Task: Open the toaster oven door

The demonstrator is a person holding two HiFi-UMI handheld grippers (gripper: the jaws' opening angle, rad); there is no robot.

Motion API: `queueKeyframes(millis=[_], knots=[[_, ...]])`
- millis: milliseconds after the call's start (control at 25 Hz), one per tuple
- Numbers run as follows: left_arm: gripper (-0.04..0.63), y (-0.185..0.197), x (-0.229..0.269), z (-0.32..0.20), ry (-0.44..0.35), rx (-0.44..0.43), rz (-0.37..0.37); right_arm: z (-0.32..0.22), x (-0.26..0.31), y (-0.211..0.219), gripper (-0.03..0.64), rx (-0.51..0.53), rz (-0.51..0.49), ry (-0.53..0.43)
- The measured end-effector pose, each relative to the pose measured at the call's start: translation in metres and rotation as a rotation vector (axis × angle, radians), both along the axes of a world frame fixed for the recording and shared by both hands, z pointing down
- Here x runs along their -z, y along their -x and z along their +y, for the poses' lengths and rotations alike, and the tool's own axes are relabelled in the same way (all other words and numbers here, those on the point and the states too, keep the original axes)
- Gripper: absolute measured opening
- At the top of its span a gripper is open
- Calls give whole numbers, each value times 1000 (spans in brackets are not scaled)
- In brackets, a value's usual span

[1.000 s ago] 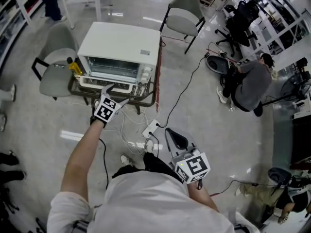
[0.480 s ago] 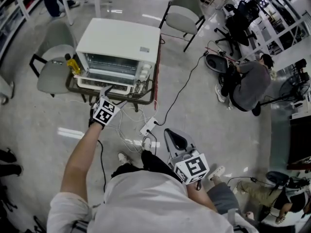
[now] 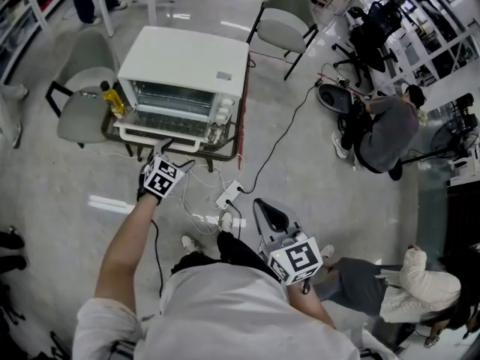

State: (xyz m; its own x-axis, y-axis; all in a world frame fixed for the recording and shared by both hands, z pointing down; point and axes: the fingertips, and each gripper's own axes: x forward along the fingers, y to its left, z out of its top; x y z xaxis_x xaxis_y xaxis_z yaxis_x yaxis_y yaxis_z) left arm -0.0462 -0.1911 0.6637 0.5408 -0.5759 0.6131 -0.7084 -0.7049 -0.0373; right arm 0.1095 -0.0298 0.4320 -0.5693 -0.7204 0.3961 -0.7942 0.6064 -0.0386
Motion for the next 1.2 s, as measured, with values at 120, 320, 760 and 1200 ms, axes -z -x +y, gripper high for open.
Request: queueKeyframes(millis=[120,320,760,1200], knots=[[397,2,-3,5,12,3,1,1,2,1,22,0,0,3],[397,3,-7,7,20,7,-4,0,0,-1,21,-6,-1,10],[397,3,-22,10,67,41,17,-5,-3,-6,22,-15,5,13],[397,6,-37,19,120,73,43,-2,-4,-7,21,-15,17,17]])
